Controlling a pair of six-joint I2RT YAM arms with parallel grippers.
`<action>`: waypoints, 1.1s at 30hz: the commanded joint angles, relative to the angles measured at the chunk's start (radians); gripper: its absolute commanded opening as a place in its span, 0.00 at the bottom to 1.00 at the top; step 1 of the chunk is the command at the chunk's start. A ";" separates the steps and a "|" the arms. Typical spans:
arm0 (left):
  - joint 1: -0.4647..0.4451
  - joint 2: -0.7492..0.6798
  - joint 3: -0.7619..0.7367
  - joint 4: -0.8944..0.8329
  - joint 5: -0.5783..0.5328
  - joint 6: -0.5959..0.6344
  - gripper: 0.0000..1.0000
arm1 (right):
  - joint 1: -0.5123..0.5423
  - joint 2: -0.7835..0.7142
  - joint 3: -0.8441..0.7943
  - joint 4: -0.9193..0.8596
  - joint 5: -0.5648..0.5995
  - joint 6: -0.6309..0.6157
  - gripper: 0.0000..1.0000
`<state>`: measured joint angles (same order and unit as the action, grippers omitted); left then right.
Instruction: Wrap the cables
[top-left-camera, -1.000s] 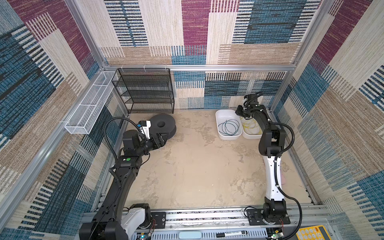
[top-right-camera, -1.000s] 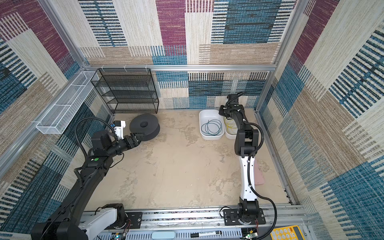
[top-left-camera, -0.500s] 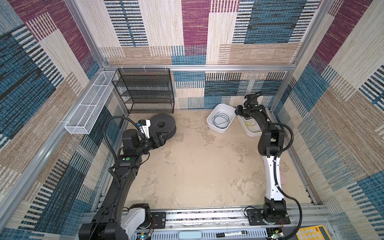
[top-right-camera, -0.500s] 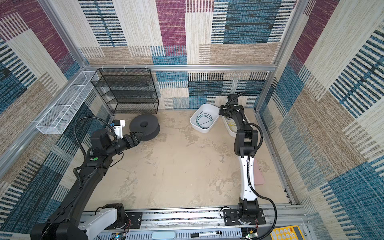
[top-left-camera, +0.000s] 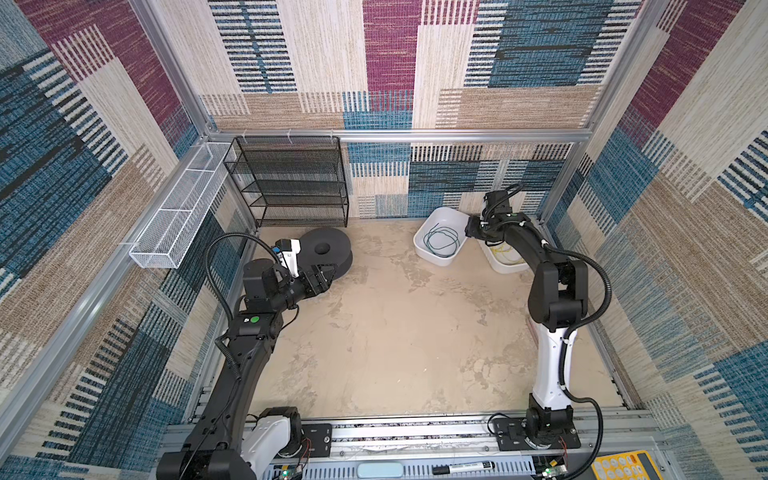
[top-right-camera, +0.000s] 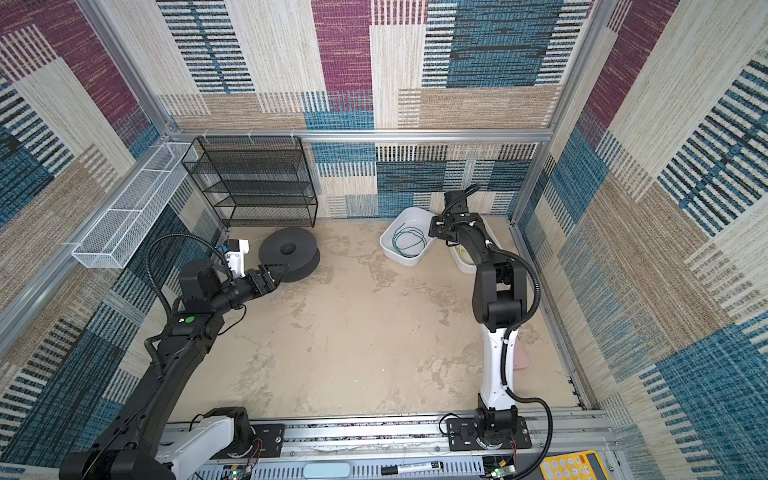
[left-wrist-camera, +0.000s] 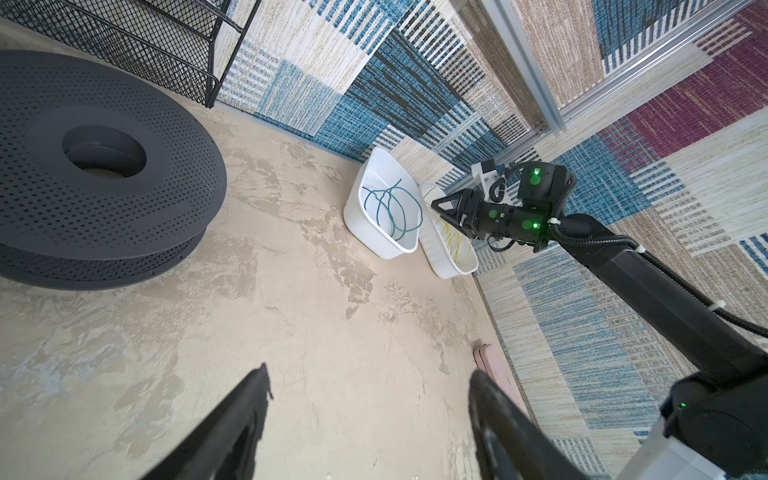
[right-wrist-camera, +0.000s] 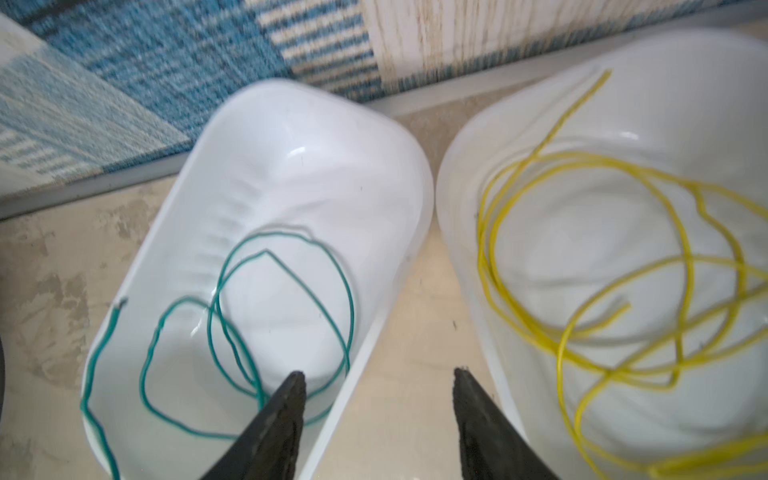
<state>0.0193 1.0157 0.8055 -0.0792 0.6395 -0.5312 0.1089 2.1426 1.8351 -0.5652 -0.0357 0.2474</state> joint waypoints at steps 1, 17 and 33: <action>0.000 -0.009 -0.018 0.020 0.025 -0.036 0.77 | 0.034 -0.096 -0.151 0.083 0.058 0.027 0.59; -0.001 -0.047 -0.078 0.051 0.026 -0.048 0.76 | 0.084 -0.036 -0.151 0.103 -0.027 0.069 0.66; -0.001 -0.070 -0.074 0.029 0.030 -0.016 0.76 | 0.097 0.036 -0.041 -0.043 0.236 -0.052 0.68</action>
<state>0.0177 0.9478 0.7292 -0.0605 0.6601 -0.5468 0.2035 2.1693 1.7729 -0.5846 0.1463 0.2287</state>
